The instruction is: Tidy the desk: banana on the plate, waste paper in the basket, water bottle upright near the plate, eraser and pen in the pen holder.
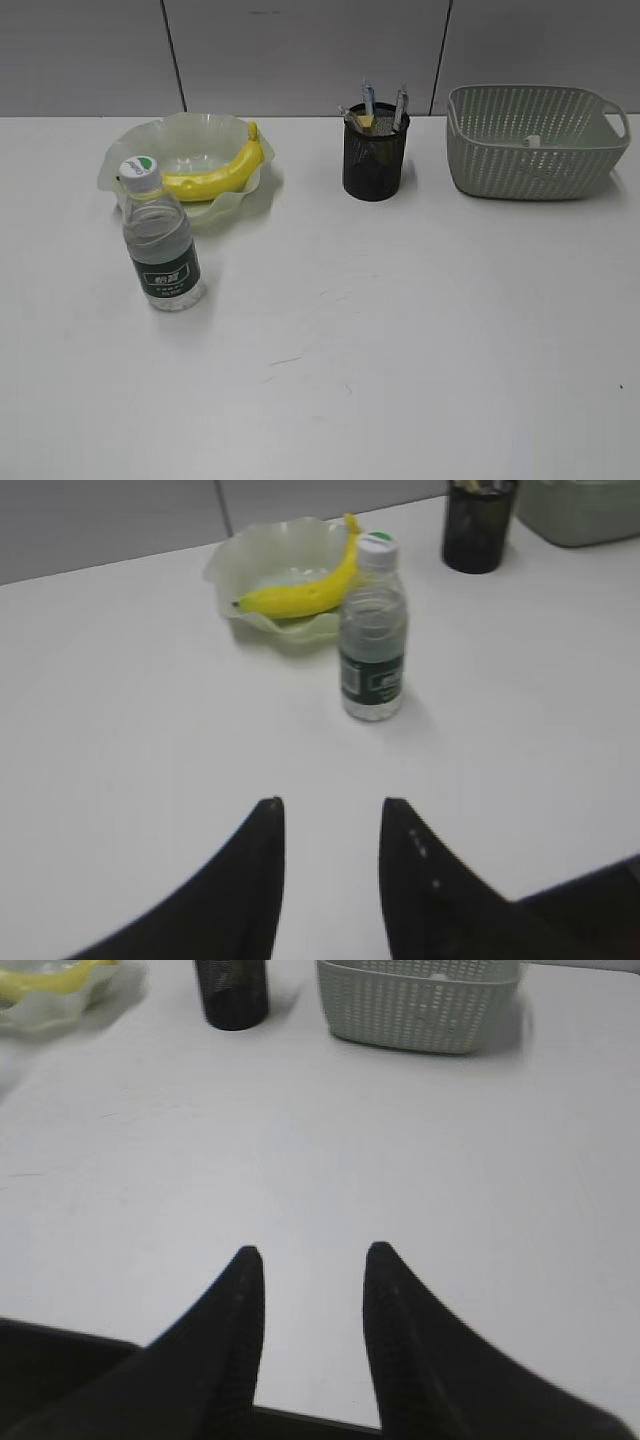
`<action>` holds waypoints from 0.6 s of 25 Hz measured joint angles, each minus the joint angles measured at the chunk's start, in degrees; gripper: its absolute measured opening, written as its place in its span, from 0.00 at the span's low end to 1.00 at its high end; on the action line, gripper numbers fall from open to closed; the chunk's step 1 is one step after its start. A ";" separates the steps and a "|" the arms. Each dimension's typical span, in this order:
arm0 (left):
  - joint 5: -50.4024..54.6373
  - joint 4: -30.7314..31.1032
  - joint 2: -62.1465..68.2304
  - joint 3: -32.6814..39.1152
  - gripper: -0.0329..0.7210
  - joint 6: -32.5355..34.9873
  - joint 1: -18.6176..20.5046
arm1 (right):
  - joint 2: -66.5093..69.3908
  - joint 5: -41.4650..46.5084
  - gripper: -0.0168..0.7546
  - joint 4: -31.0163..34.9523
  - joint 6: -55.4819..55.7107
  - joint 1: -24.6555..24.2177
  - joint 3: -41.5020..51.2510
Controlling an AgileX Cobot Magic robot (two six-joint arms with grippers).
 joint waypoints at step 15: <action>-0.19 0.00 0.00 0.07 0.37 0.00 16.83 | 0.00 -0.05 0.39 0.00 0.00 -14.01 0.00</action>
